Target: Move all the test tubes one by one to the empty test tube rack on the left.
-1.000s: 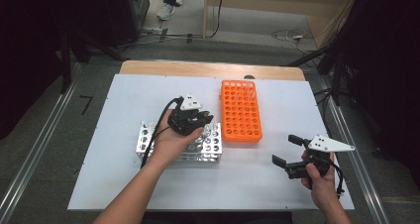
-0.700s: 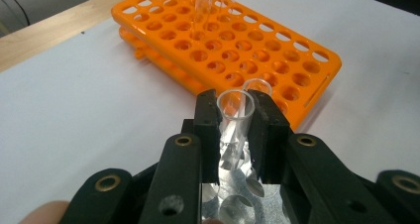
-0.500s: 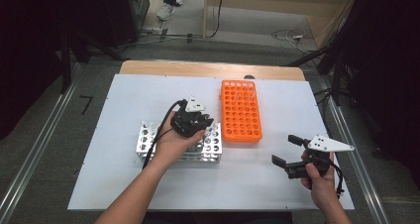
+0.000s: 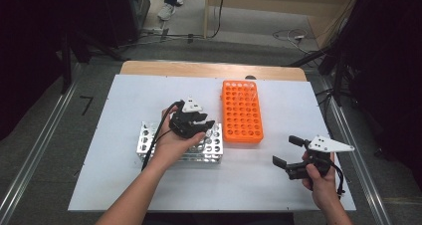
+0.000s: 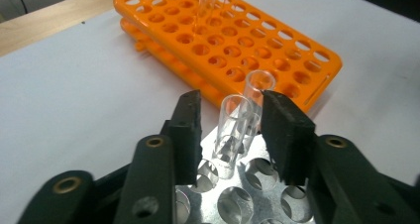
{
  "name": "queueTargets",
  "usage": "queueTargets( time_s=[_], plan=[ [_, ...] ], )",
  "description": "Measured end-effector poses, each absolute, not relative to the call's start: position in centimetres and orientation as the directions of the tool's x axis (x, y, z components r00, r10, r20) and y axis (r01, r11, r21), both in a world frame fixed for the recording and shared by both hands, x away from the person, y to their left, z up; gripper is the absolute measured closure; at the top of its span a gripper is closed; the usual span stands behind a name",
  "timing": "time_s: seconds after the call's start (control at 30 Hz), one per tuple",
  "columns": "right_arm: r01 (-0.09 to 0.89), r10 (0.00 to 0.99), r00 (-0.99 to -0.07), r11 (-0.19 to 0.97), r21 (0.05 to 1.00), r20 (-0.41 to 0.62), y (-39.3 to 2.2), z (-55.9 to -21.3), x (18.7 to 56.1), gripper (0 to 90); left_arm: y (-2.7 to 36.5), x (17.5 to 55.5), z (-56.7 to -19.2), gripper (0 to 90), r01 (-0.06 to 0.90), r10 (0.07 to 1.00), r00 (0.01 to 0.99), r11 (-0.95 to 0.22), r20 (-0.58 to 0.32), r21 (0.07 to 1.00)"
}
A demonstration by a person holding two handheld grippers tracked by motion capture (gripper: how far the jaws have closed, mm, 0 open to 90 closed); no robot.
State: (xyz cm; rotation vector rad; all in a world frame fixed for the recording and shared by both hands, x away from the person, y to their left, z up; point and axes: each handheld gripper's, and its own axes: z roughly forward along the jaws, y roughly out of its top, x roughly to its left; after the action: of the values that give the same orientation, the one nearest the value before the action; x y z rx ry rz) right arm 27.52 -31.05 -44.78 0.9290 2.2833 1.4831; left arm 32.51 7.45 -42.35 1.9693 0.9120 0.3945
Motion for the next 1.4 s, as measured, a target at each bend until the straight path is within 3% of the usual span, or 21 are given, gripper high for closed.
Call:
queueTargets(
  time_s=[0.23,0.57,1.07,1.4],
  plan=[
    [0.376,0.639,-0.759,0.273,0.885,0.125,-30.8,-44.8,27.6,0.0,9.1,30.7,-41.7,29.0,0.423,0.717,0.684,-0.243,-0.131,0.873],
    [0.381,0.638,-0.759,0.276,0.883,0.128,-30.0,-44.8,27.9,0.0,11.9,27.2,-40.9,1.2,0.389,0.707,0.691,-0.189,-0.15,0.902],
    [0.37,0.645,-0.755,0.267,0.89,0.12,-28.6,-43.2,30.2,0.0,15.8,22.2,-42.3,0.0,0.346,0.725,0.669,-0.107,-0.165,0.932],
    [0.383,0.647,-0.75,0.255,0.888,0.138,-27.3,-42.3,33.8,0.0,17.5,20.4,-43.3,0.0,0.328,0.74,0.651,-0.074,-0.168,0.942]
  ],
)
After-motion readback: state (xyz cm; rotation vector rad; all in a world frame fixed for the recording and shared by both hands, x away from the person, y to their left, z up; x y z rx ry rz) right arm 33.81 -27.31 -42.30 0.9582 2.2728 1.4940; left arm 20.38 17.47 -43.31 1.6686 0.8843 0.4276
